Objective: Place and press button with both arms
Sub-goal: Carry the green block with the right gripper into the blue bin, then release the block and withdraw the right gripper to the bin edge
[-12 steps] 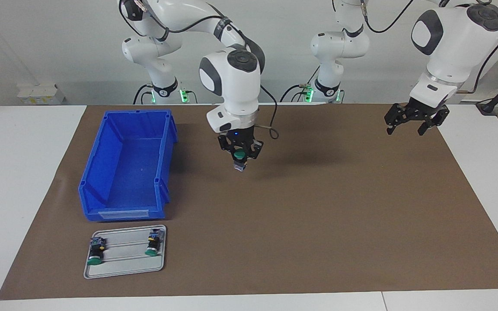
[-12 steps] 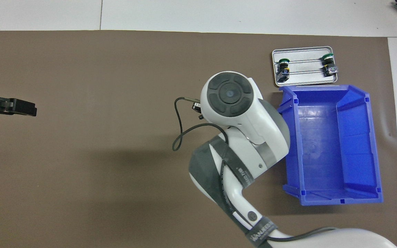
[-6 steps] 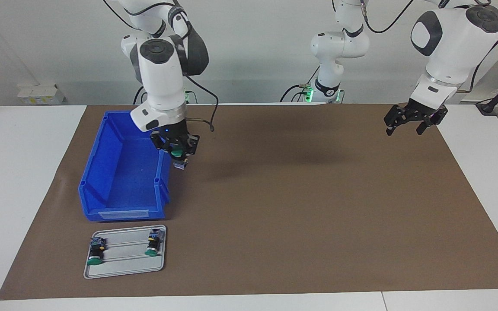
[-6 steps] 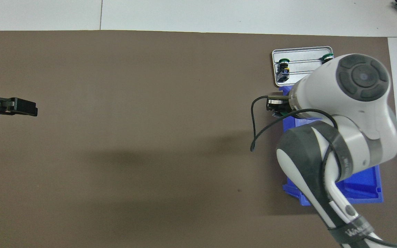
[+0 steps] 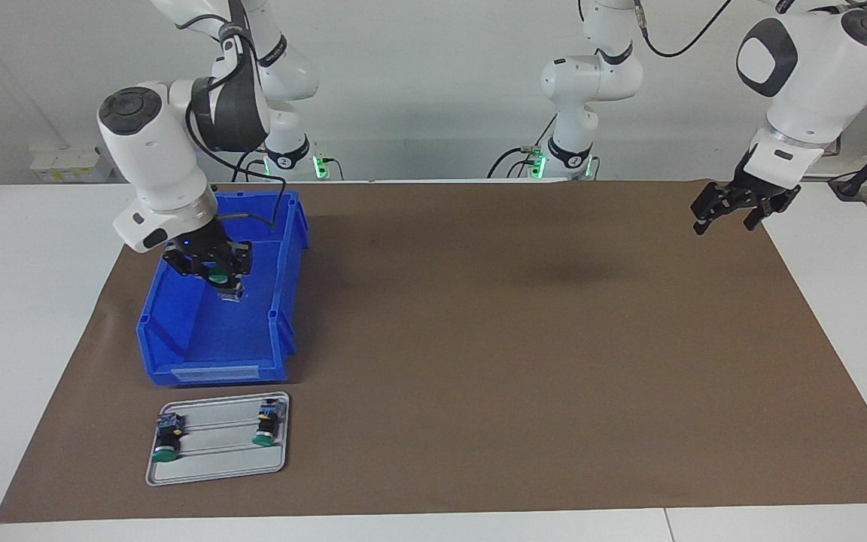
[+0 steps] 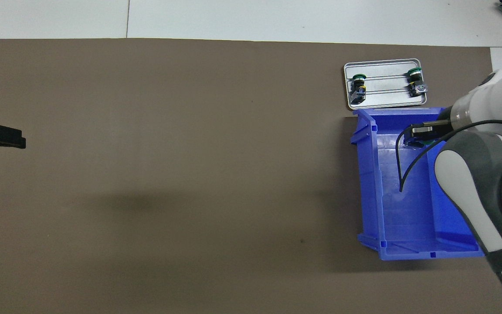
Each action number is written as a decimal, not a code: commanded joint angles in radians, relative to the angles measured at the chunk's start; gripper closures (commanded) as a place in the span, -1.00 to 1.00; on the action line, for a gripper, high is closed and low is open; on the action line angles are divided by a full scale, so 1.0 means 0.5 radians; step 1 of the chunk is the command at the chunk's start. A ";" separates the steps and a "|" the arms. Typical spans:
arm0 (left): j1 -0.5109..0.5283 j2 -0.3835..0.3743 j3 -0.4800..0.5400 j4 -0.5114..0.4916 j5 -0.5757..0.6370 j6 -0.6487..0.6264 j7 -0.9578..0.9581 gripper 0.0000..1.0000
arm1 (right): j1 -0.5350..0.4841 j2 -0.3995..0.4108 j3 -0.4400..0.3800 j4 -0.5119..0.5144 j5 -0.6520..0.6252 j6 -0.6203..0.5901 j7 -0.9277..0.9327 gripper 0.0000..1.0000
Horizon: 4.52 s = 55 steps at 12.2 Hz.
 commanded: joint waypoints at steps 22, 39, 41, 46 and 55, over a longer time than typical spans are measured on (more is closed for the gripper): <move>0.015 -0.058 -0.016 -0.057 0.028 -0.007 -0.018 -1.00 | -0.109 0.468 0.028 0.026 0.037 0.454 -0.233 -0.81; 0.015 -0.058 -0.016 -0.057 0.031 -0.007 -0.018 -1.00 | 0.035 -0.107 0.059 0.759 0.117 -0.772 0.394 -0.98; 0.015 -0.058 -0.016 -0.057 0.028 -0.007 -0.018 -1.00 | 0.041 -0.134 0.062 0.686 0.105 -0.831 0.388 -0.99; 0.015 -0.058 -0.016 -0.057 0.031 -0.007 -0.018 -1.00 | 0.017 -0.162 0.056 0.658 0.101 -0.828 0.345 -0.99; 0.015 -0.058 -0.016 -0.057 0.031 -0.007 -0.018 -1.00 | 0.087 -0.159 -0.002 0.670 0.117 -0.859 0.348 -0.99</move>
